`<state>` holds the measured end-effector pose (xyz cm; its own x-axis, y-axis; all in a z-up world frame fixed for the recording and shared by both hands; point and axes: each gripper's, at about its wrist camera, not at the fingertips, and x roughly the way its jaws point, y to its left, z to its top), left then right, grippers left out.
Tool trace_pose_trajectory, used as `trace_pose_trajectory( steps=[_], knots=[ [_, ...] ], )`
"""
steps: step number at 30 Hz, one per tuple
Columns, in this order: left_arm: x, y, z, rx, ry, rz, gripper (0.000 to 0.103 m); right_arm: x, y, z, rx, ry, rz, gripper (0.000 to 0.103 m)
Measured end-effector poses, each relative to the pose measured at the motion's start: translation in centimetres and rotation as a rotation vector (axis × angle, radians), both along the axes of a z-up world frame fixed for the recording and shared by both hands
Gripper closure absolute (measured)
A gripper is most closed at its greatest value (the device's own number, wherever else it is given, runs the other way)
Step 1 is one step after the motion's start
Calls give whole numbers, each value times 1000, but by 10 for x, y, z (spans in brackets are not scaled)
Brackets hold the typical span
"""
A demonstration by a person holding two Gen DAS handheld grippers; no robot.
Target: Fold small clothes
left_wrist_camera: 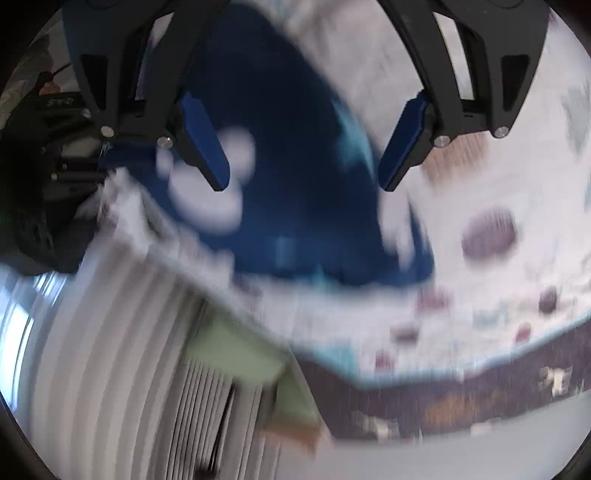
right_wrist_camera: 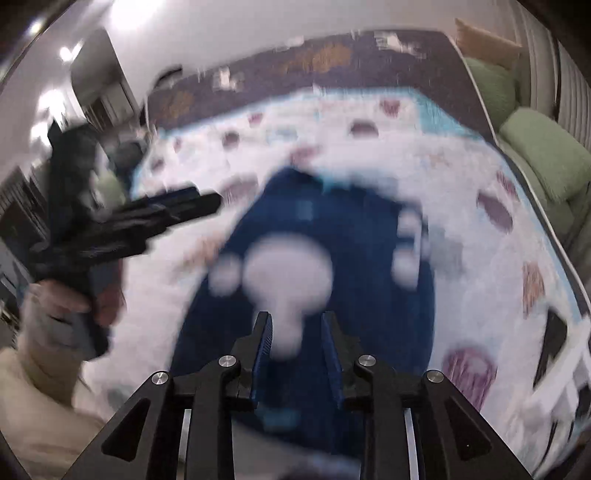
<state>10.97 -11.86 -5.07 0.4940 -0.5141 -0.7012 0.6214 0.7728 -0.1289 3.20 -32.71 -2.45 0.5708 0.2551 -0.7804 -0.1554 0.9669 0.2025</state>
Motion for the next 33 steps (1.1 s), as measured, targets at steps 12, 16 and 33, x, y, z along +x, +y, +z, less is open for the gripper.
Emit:
trace_pose_trajectory(
  steps=[12, 16, 33],
  knots=[
    [-7, 18, -10, -45, 48, 82, 18, -11, -6, -30, 39, 78, -62, 71],
    [-2, 20, -10, -57, 83, 95, 17, -17, -35, -5, 121, -29, -143, 29],
    [20, 25, -44, -176, 226, 60, 0, 53, -113, -102, 626, 206, -146, 0]
  ],
)
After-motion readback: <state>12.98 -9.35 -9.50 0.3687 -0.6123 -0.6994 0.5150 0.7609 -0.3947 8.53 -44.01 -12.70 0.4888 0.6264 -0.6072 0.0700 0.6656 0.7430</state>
